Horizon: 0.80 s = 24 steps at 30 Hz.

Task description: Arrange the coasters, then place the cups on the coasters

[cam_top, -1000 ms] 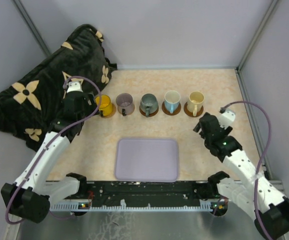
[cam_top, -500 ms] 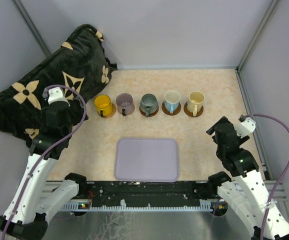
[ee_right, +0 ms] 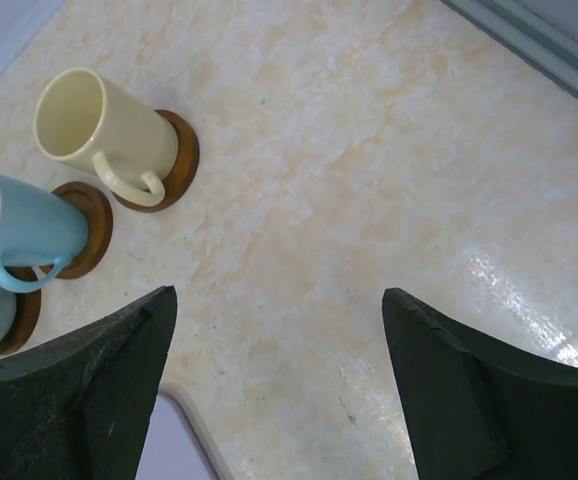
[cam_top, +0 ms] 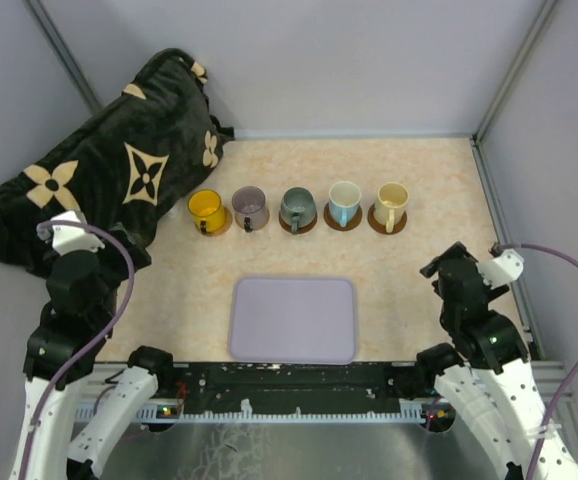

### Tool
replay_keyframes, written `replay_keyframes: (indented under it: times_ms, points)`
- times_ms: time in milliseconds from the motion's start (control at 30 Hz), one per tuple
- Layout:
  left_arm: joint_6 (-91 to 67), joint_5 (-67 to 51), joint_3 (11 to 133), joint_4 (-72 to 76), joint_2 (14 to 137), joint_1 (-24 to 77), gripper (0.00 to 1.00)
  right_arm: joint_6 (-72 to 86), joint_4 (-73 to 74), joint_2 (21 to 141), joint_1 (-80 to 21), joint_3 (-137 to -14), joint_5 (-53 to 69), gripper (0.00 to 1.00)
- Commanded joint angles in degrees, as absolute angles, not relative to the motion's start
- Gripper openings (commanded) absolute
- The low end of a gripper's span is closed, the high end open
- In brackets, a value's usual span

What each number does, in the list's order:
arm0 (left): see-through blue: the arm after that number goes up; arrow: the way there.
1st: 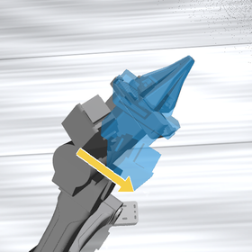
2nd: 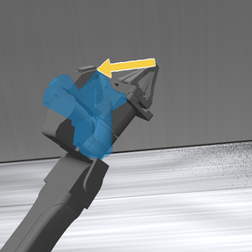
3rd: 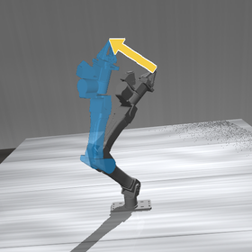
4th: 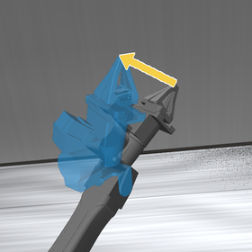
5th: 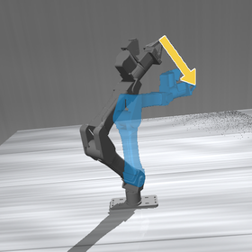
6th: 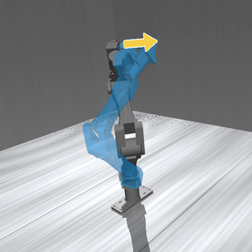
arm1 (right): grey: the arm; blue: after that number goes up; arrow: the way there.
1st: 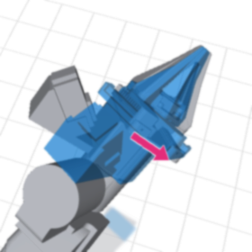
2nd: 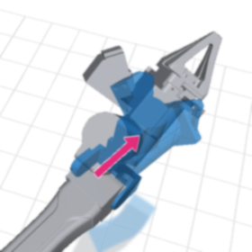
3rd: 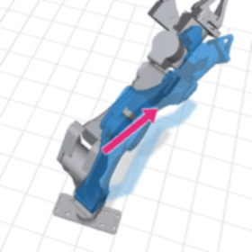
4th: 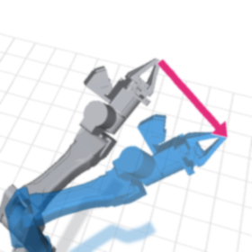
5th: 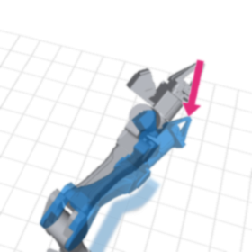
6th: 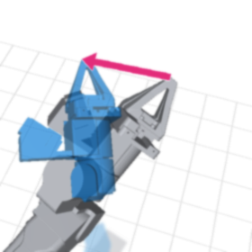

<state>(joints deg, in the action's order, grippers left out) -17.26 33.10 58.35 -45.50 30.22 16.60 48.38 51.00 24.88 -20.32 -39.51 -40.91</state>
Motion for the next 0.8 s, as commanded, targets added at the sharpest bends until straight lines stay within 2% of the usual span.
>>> replay_keyframes:
  times_ms: [0, 767]
  points:
    - [-15.98, 34.32, 59.12, -46.26, 26.72, 16.26, 1.00, 50.48, 53.20, 20.97, -19.95, -42.64, -44.75, 0.85]
    - [-17.04, 33.63, 58.88, -45.44, 24.16, 16.25, 1.00, 50.62, 52.76, 18.75, -19.96, -41.49, -45.37, 0.87]
